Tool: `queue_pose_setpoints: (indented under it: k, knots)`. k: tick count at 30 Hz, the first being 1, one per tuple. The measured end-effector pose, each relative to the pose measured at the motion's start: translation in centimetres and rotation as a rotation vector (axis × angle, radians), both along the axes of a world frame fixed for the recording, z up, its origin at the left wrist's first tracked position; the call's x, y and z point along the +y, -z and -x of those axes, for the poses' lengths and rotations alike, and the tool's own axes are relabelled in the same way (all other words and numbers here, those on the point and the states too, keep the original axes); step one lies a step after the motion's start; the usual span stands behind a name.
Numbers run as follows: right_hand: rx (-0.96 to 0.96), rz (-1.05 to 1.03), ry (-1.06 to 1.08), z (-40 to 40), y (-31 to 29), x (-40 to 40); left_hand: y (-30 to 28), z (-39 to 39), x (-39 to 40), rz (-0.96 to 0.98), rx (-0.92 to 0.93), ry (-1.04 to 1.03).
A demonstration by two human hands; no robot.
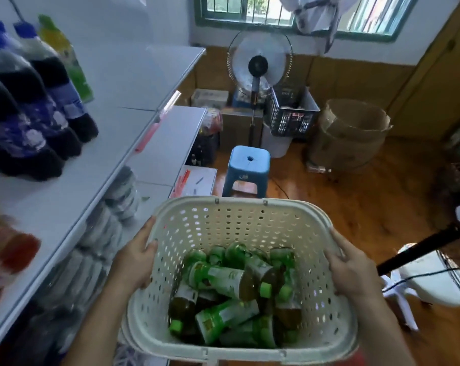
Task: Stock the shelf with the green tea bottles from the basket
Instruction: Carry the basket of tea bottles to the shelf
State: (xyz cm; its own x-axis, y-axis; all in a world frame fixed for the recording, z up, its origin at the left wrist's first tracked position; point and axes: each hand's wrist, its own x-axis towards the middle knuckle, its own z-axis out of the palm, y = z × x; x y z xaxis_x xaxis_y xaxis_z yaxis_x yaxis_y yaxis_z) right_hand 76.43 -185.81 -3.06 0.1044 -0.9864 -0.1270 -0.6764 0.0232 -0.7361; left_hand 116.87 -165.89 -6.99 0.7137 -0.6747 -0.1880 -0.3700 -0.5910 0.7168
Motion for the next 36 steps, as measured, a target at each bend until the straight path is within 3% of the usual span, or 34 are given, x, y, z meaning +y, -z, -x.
queue_pose_setpoints:
  k: [14,27,36]
  knots:
    - [-0.017,-0.064,0.089,-10.0,0.2,-21.2,-1.5,-10.6,-25.2,-0.037,-0.044,0.090]
    - [0.032,-0.085,0.075,-16.1,3.4,-45.4,0.1,-15.6,-47.0,-0.040,-0.032,0.041]
    - [0.072,-0.057,0.118,-22.9,6.3,-58.6,3.8,-23.4,-61.8,-0.035,0.032,0.066]
